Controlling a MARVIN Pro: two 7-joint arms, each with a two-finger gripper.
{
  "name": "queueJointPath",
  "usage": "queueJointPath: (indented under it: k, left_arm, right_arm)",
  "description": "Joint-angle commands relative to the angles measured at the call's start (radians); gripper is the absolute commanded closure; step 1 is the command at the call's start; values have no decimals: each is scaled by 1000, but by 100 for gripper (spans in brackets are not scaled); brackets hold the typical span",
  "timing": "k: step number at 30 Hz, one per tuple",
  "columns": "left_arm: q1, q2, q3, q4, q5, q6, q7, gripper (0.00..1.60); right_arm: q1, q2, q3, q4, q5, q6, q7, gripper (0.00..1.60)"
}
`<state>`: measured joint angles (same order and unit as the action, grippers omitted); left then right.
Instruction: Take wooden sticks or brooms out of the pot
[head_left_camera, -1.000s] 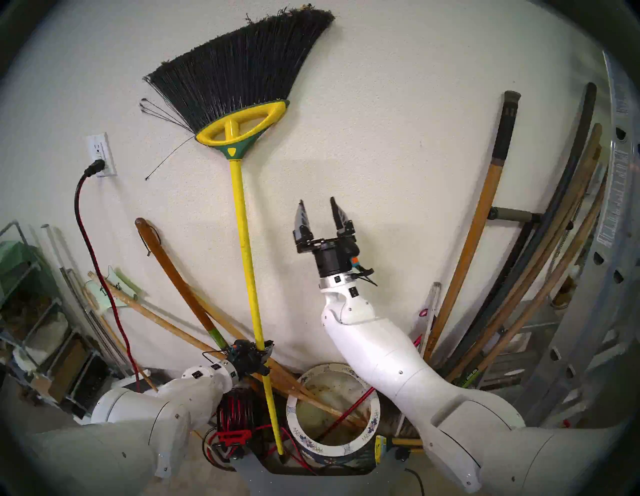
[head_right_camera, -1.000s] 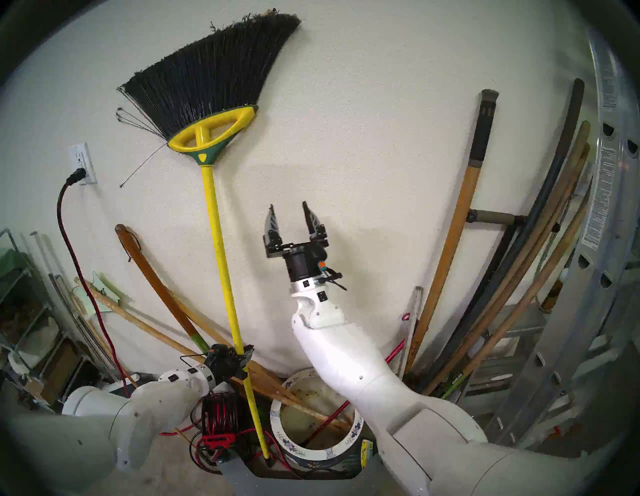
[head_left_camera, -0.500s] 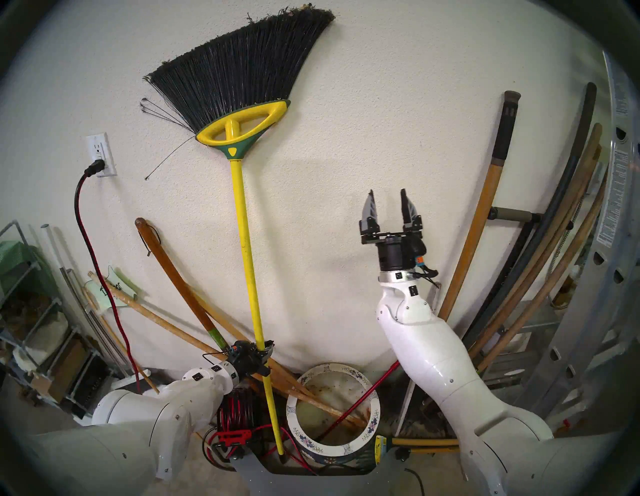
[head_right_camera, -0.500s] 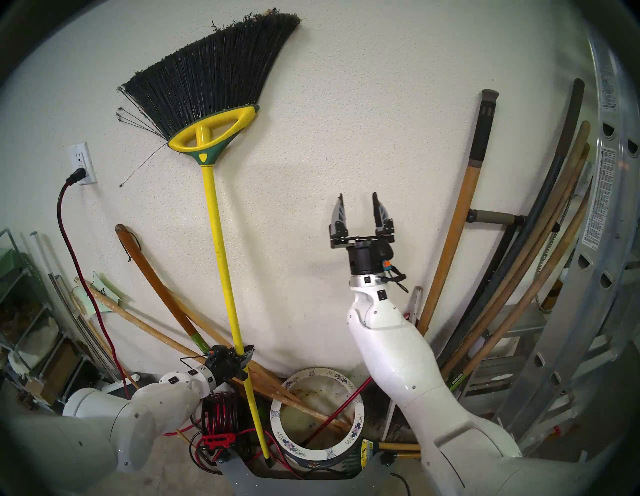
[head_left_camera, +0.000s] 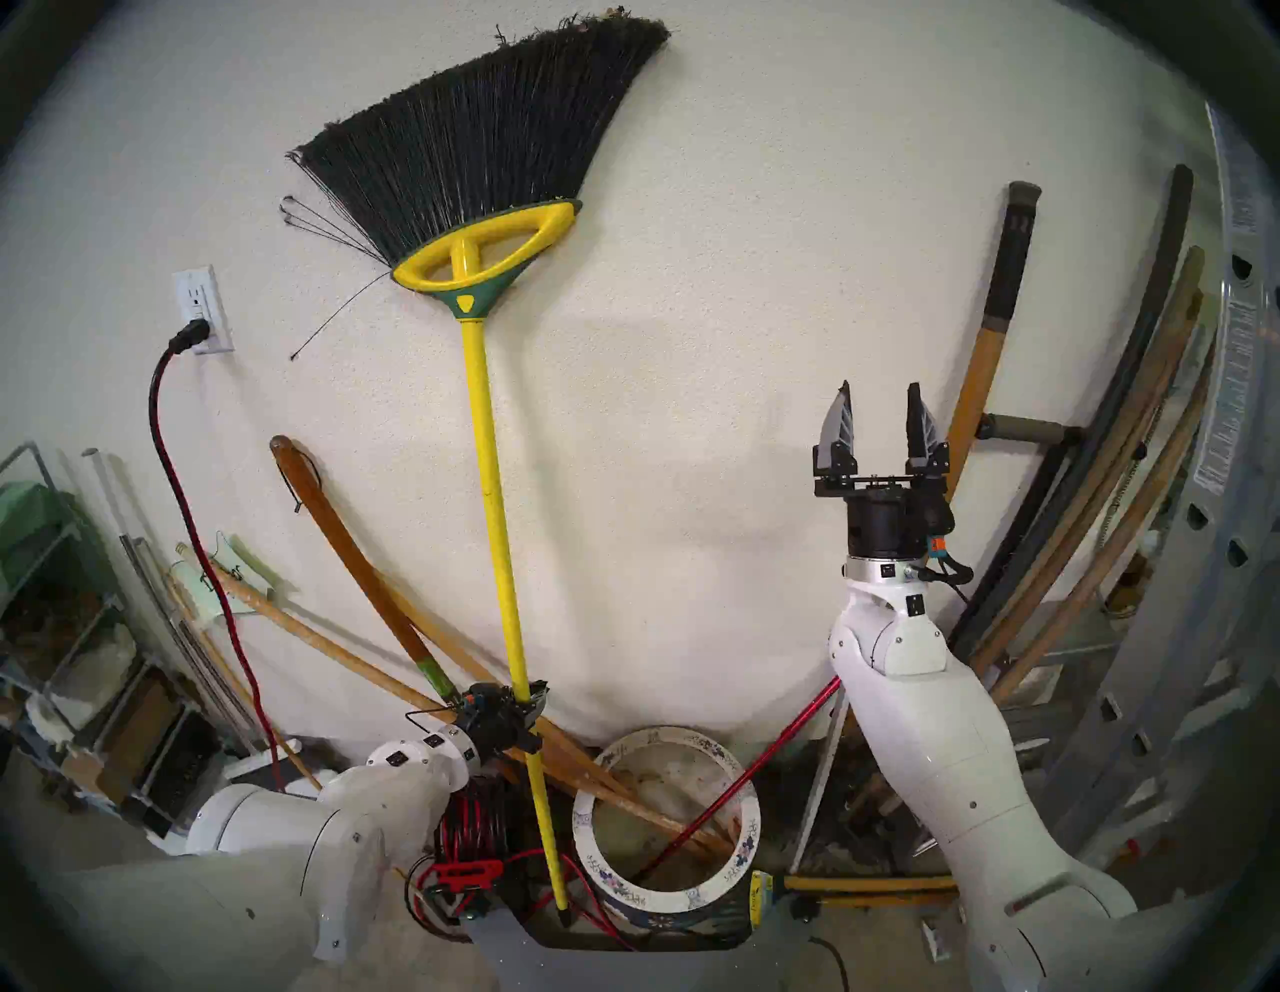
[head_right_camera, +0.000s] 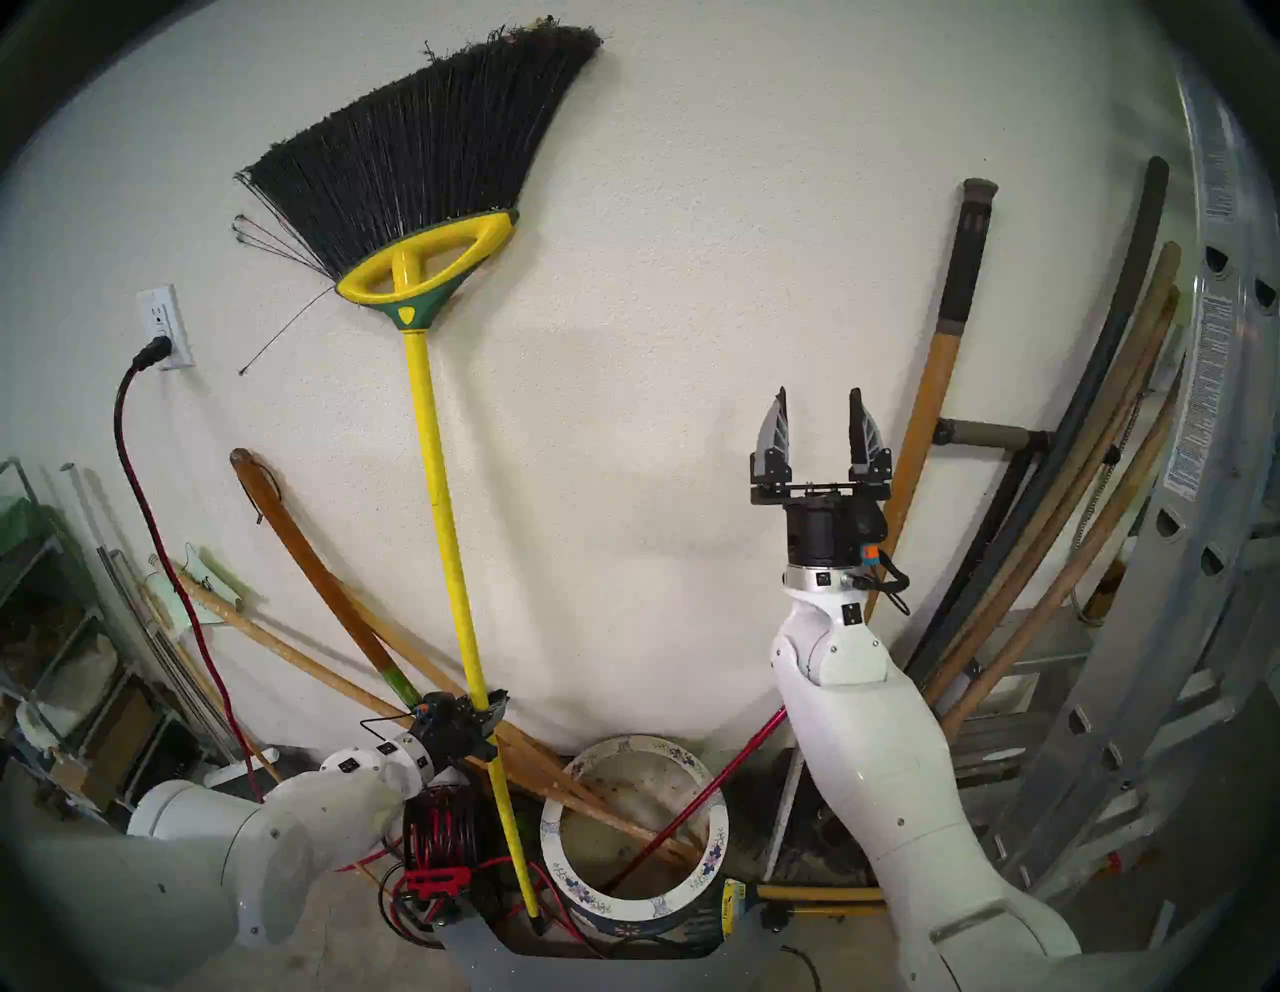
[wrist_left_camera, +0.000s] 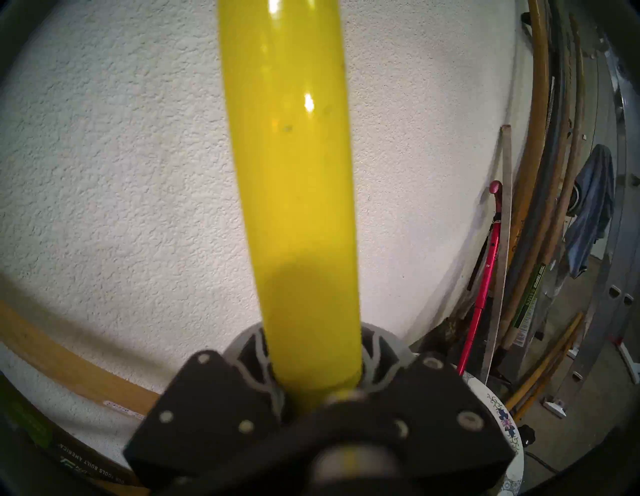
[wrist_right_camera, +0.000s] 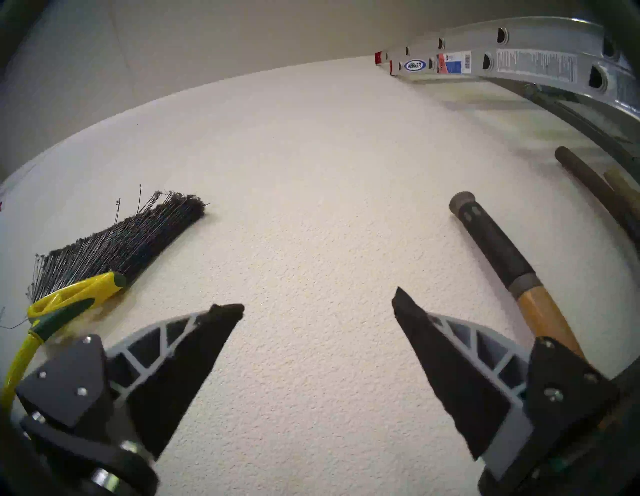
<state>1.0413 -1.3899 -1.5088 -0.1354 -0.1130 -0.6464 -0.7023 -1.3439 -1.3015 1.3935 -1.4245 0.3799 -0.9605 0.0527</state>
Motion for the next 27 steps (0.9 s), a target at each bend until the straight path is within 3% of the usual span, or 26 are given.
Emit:
queueJointPath:
  k: [1, 7, 12, 13, 15, 17, 27]
  left_arm:
    - [-51, -32, -10, -35, -9, -25, 30, 160]
    - [-36, -36, -14, -42, -6, -75, 56, 160]
    - [-34, -39, -19, -43, -8, -95, 58, 147]
    - [-36, -37, -14, -43, -3, -95, 49, 132]
    - [-37, -38, -11, -45, 0, -101, 43, 79]
    - [-36, -40, -12, -46, 0, -106, 43, 3]
    - [-45, -43, -21, -39, -7, -136, 31, 0]
  right_arm:
    - [-108, -20, 32, -84, -29, 1, -9, 0]
    - [-135, -41, 55, -109, -58, 1, -15, 0]
    - [-144, -54, 67, -117, -75, 1, -18, 0]
    - [-146, -57, 69, -118, -79, 1, -19, 0]
    - [-148, -61, 72, -120, -84, 1, -20, 0]
    - [-150, -66, 77, -122, -91, 1, -20, 0]
    - [-157, -106, 109, -126, -123, 1, -6, 0]
